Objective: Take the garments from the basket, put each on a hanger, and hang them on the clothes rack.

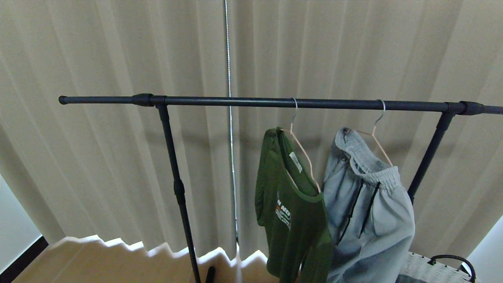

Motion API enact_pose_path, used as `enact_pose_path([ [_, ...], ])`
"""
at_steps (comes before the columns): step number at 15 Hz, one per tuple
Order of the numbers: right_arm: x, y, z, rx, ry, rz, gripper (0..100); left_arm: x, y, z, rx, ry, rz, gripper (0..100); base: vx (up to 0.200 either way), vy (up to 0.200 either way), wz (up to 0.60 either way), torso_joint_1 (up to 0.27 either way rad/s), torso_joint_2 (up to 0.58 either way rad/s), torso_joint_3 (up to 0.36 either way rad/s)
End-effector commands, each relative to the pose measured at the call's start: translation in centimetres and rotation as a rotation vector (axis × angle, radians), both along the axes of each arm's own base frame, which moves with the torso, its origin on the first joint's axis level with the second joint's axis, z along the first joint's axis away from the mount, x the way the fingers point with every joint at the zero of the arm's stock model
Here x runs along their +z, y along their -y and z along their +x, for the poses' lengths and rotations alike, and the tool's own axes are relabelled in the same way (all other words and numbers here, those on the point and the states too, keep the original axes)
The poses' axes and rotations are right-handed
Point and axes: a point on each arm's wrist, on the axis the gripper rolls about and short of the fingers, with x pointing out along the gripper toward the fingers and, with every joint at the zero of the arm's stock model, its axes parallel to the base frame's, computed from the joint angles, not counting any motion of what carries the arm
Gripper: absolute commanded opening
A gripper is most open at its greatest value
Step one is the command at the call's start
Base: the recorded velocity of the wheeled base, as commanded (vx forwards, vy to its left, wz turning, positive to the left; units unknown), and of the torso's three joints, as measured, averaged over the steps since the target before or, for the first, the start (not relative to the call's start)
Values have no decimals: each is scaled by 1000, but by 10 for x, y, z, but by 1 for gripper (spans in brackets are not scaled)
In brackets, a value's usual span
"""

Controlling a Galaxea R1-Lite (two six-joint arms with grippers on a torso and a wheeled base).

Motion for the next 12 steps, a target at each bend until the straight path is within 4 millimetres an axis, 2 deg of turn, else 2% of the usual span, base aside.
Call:
enact_pose_path([
  [1,0,0,0,1,2,-3,100,0,0,0,0,-2,0,100,0,0,0,0,0,0],
  [12,0,0,0,-15,1,15,100,0,0,0,0,-1,0,100,0,0,0,0,0,0],
])
